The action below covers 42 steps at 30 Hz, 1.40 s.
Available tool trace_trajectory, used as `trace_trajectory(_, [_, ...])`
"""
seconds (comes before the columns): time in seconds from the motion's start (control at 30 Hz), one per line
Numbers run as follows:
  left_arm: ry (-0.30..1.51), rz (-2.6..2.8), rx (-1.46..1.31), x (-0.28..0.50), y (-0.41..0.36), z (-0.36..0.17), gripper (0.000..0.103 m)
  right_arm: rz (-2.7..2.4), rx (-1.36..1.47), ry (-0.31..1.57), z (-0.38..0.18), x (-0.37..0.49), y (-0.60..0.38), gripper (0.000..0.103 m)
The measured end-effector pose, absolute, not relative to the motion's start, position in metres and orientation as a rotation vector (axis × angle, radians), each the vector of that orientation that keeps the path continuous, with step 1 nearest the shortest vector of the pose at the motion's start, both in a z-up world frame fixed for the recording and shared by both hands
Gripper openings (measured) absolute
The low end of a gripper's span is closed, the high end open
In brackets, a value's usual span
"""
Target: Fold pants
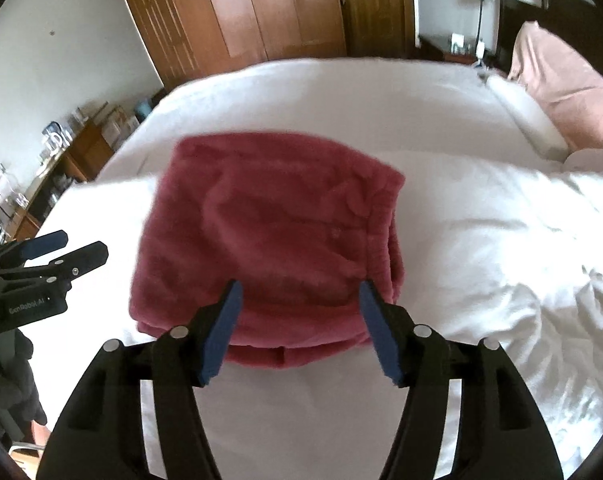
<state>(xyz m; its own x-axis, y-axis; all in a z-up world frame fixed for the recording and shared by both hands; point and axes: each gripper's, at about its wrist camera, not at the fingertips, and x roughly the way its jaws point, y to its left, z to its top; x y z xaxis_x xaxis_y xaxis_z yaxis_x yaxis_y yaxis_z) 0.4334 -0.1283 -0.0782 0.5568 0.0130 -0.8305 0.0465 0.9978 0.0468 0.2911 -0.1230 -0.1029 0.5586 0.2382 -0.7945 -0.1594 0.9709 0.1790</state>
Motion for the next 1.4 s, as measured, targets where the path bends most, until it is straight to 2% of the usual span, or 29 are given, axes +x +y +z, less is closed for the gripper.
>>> trace_trajectory(0.3, [0.834,-0.003,0.080,0.389,-0.134,-0.012,0.098,0.231,0.102,0.810,-0.034,0.254,-0.121,0.084])
trace_trajectory(0.57, [0.769,0.044,0.111,0.368,-0.147,0.020,0.098,0.233,0.114,0.736,0.002,0.233,-0.129,0.098])
trace_trajectory(1.0, [0.722,0.124,0.147,0.355,-0.156,0.034,0.098,0.221,0.084,0.717,0.012,0.224,-0.127,0.099])
trace_trajectory(1.4, [0.795,0.123,0.117,0.362,-0.151,0.031,0.098,0.229,0.038,0.709,0.014,0.223,-0.122,0.099])
